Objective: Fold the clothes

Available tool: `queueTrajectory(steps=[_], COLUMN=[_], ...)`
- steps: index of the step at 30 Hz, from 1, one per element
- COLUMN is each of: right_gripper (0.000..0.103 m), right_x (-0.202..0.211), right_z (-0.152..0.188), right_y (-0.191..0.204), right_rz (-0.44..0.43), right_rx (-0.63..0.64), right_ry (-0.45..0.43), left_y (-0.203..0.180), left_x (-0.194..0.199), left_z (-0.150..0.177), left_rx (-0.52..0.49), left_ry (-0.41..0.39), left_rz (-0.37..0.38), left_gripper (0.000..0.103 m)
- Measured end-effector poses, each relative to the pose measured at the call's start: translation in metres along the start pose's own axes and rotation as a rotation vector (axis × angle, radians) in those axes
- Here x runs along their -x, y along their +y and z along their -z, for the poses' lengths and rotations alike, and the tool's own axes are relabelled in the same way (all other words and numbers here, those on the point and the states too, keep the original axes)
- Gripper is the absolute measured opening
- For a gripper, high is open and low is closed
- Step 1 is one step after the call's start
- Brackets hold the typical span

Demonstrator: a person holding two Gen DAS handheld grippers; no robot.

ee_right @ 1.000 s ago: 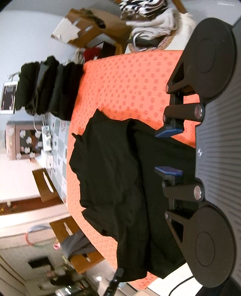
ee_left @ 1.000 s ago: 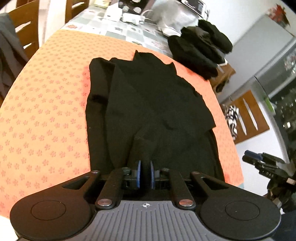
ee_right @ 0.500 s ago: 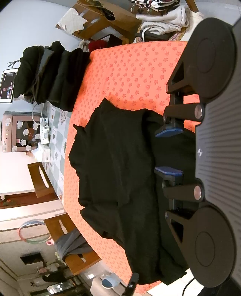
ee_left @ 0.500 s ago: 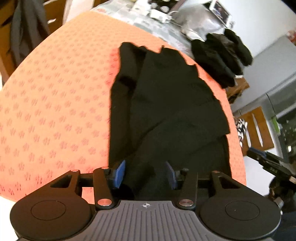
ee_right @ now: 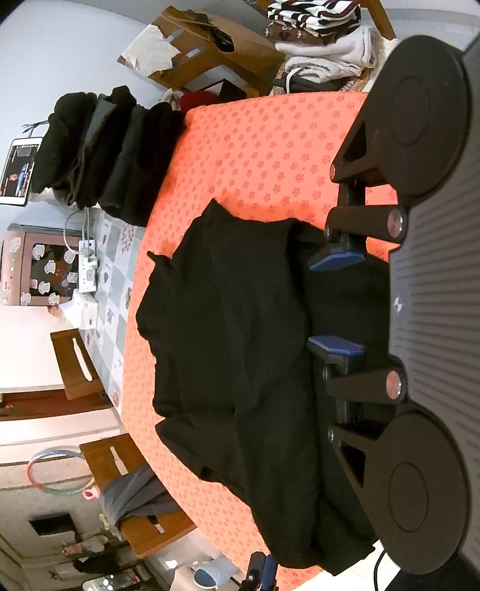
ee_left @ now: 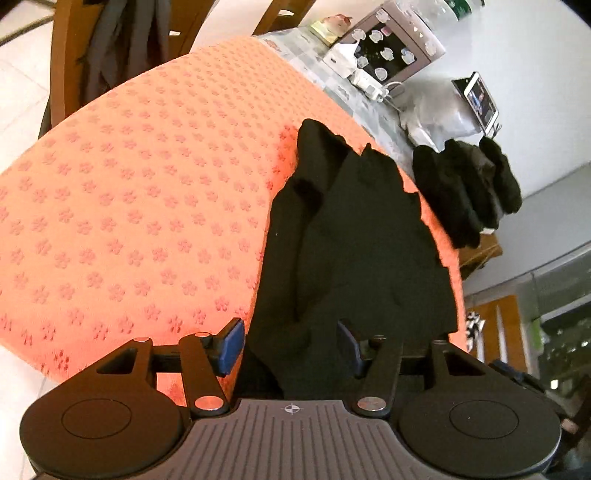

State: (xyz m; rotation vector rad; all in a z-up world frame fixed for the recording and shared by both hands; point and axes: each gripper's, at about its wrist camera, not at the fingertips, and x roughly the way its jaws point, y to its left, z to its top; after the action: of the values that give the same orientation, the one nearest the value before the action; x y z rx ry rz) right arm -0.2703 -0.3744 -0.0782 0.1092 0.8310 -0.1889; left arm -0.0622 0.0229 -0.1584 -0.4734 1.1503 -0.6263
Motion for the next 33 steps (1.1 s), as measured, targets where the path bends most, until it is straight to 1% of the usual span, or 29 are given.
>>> queueTrajectory(steps=[3, 6, 7, 12, 14, 16, 18, 20, 23, 27, 28, 29, 33], right_gripper=[0.045, 0.045, 0.045, 0.046, 0.046, 0.046, 0.047, 0.048, 0.049, 0.049, 0.049, 0.049, 0.050], right_x=[-0.003, -0.008, -0.009, -0.016, -0.018, -0.020, -0.021, -0.023, -0.026, -0.027, -0.027, -0.028, -0.027], right_z=[-0.002, -0.004, -0.004, -0.007, -0.010, -0.013, -0.016, -0.018, -0.021, -0.022, -0.023, -0.023, -0.023], right_y=[0.006, 0.011, 0.013, 0.025, 0.028, 0.032, 0.035, 0.039, 0.043, 0.047, 0.048, 0.049, 0.048], right_rz=[-0.007, -0.019, -0.022, -0.038, -0.042, -0.047, -0.053, -0.059, -0.063, -0.063, -0.062, -0.062, -0.053], right_rx=[0.006, 0.010, 0.014, 0.035, 0.044, 0.054, 0.064, 0.074, 0.087, 0.103, 0.107, 0.111, 0.108], right_ry=[-0.003, -0.002, 0.000, 0.008, 0.009, 0.011, 0.011, 0.015, 0.020, 0.027, 0.029, 0.031, 0.036], left_y=[0.003, -0.003, -0.005, -0.011, -0.017, -0.024, -0.026, -0.025, -0.022, -0.020, -0.020, -0.020, -0.022], left_x=[-0.005, -0.018, -0.023, -0.026, -0.017, -0.006, -0.002, -0.004, -0.013, -0.023, -0.023, -0.022, -0.021], left_z=[0.006, 0.014, 0.016, 0.019, 0.019, 0.017, 0.014, 0.012, 0.013, 0.020, 0.021, 0.021, 0.018], left_rx=[0.014, -0.047, -0.073, -0.168, -0.223, -0.266, -0.281, -0.283, -0.305, -0.382, -0.390, -0.395, -0.403], left_ry=[0.033, 0.065, 0.075, 0.079, 0.057, 0.009, -0.023, -0.034, -0.005, 0.048, 0.049, 0.046, 0.021], left_rz=[0.031, -0.017, -0.059, -0.143, -0.151, -0.135, -0.132, -0.142, -0.181, -0.231, -0.228, -0.218, -0.192], left_gripper=[0.058, 0.057, 0.057, 0.056, 0.056, 0.056, 0.056, 0.056, 0.055, 0.055, 0.053, 0.050, 0.050])
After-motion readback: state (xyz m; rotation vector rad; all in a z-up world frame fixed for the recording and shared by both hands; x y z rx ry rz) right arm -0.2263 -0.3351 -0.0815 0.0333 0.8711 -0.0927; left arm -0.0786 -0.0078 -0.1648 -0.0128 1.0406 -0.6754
